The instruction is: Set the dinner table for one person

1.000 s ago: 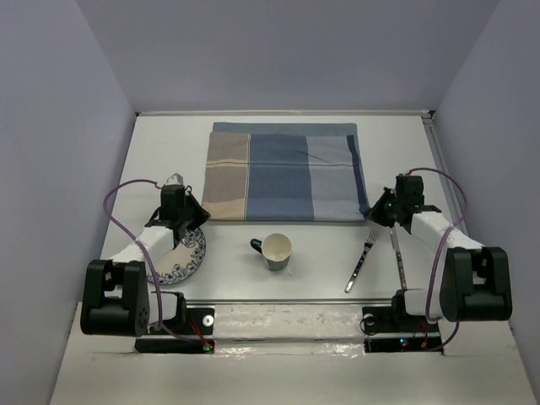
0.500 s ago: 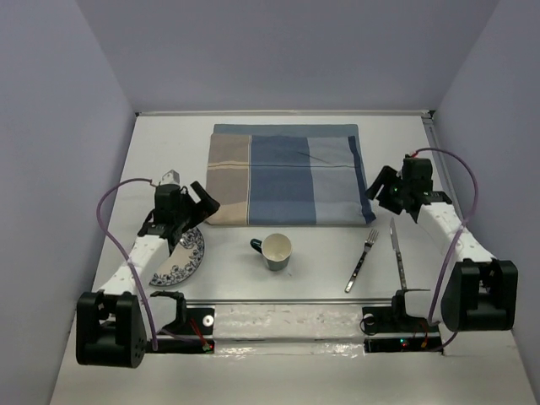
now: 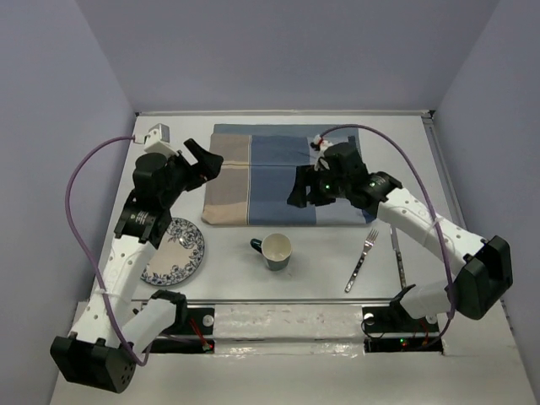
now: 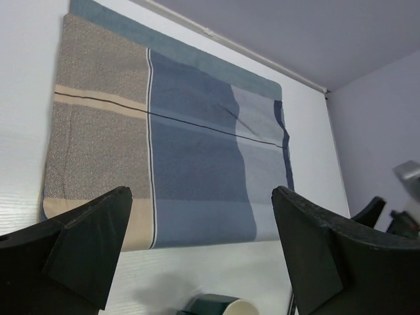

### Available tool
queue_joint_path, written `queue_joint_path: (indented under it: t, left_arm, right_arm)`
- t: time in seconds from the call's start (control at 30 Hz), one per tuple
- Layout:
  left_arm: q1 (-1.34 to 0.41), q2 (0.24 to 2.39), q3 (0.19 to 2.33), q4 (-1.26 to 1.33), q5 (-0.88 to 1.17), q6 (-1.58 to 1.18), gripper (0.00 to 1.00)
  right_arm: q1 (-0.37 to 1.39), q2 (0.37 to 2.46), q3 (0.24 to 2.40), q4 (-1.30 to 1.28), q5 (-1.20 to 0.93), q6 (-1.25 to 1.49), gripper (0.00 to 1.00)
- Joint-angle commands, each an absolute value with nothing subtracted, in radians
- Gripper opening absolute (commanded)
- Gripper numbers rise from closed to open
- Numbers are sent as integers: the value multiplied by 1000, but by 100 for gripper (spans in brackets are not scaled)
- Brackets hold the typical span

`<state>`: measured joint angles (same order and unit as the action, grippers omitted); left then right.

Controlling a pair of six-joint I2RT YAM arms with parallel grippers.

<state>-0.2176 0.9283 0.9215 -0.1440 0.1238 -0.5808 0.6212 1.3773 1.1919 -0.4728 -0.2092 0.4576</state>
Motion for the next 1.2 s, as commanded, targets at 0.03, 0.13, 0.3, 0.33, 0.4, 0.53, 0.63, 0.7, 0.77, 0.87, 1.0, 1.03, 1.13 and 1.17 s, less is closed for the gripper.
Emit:
queue_joint_path:
  t: [0.03,0.13,0.3,0.33,0.4,0.53,0.63,0.7,0.77,0.87,1.0,1.03,1.13,1.17]
  left_arm:
    - [-238,871,1052,-319,124,-526,99]
    - [-250,862,1089,-368,135,-520,99]
    - [-276,862,1130,-387,144,-517,99]
    - [-279,865,1132,-380,141,-512,99]
    - [-284,871,1124,-373,143,-512,99]
    - [-296,873,1117,-356,146,-512,99]
    - [-298,871,1135,-359,126,-482,99]
    - [-298,884,1182,-380,77,-460,99]
    - [-298,894,1215,-396,63,-425,99]
    - [-299,910,1256,-408,51,-408,99]
    - [-304,907,1243,-399,45,-399,99]
    - [-307,907,1235,-399,44,-394,99]
    - [-321,902,1223,-399,43,-380,99]
    - [-324,900,1220,-400,35,-377,99]
  right_arm:
    - [768,1400,1235,-727,-204,373,74]
    - [795,1407,1215,-773,-166,385,74]
    - [854,1462,1245,-795,-181,408,72]
    - [867,1489,1262,-795,-183,413,72]
    - [900,1517,1272,-790,-163,425,71]
    - [910,1588,1284,-764,-101,443,63]
    - [910,1632,1330,-729,-71,443,54]
    - [910,1646,1367,-730,-37,457,20]
    - [910,1638,1428,-736,-5,463,0]
    - [885,1624,1567,-785,70,451,0]
    - [720,1683,1756,-787,97,402,0]
    - [683,1704,1797,-781,100,388,0]
    - [537,1813,1966,-747,144,341,0]
    - [500,1845,2014,-749,143,336,0]
